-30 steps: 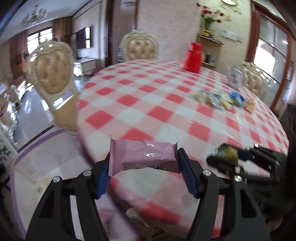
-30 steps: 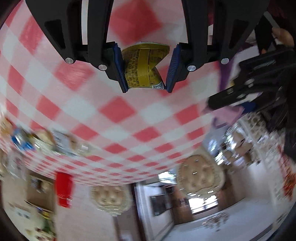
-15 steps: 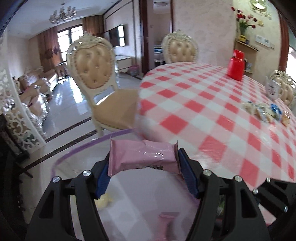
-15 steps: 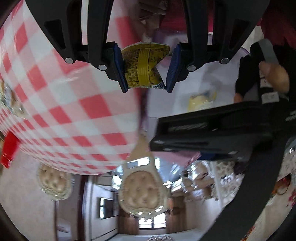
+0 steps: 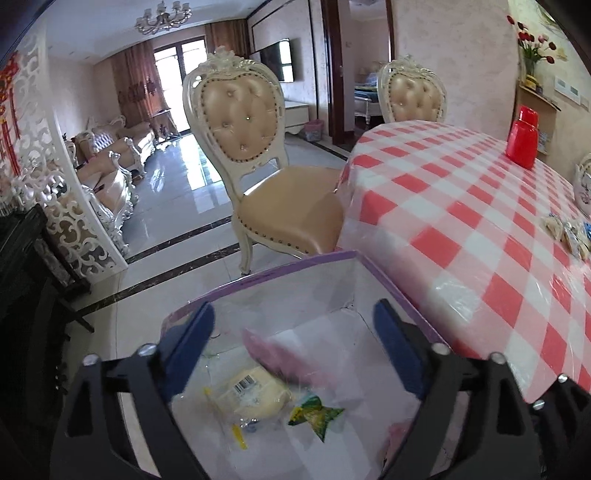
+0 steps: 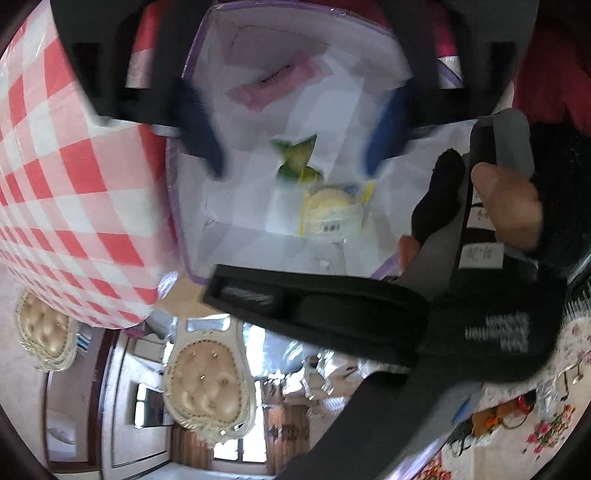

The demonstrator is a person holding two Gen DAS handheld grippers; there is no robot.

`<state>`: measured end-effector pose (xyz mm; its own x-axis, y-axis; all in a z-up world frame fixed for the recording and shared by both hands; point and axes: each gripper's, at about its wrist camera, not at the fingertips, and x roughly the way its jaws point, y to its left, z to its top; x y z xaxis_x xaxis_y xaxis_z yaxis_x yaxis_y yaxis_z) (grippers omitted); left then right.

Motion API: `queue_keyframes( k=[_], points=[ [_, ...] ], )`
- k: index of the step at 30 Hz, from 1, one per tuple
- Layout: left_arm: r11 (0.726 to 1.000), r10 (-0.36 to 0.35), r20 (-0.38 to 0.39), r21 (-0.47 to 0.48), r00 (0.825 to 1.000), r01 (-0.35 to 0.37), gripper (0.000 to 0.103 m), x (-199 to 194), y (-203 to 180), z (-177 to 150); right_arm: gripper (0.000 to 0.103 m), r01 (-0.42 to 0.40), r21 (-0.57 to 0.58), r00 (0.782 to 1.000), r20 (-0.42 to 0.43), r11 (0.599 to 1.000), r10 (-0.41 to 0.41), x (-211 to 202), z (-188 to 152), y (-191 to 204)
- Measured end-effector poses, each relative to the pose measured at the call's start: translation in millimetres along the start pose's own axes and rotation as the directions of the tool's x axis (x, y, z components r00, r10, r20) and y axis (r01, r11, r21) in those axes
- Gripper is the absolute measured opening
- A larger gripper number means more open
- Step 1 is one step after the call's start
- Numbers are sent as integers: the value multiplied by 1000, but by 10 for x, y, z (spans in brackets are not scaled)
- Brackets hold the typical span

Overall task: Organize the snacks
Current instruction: 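Open both tools to drop the two snacks into the bin, then grasp the white-blue packet with the left tool while the right tool grasps the bread loaf bag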

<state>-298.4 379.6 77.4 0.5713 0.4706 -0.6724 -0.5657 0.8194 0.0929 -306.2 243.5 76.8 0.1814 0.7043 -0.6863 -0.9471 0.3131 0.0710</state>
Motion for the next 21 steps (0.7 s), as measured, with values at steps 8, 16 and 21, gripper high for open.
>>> queue_keyframes(
  k=[8,16,21],
  points=[
    [1000,19,49,23,999,-20,99,-146,-351,30,83,123,103,989,72,987,-131,-459,-172,-522],
    [937,-349,78,57,934,345,101,-488,-1654,125,88,356,312,900,140,881,-414,-1311,-773,-1510],
    [856,-500,-16,139,866,497,101,-314,-2829,169,88,515,487,808,1,706,-590,-1808,-1344,-2367]
  ],
)
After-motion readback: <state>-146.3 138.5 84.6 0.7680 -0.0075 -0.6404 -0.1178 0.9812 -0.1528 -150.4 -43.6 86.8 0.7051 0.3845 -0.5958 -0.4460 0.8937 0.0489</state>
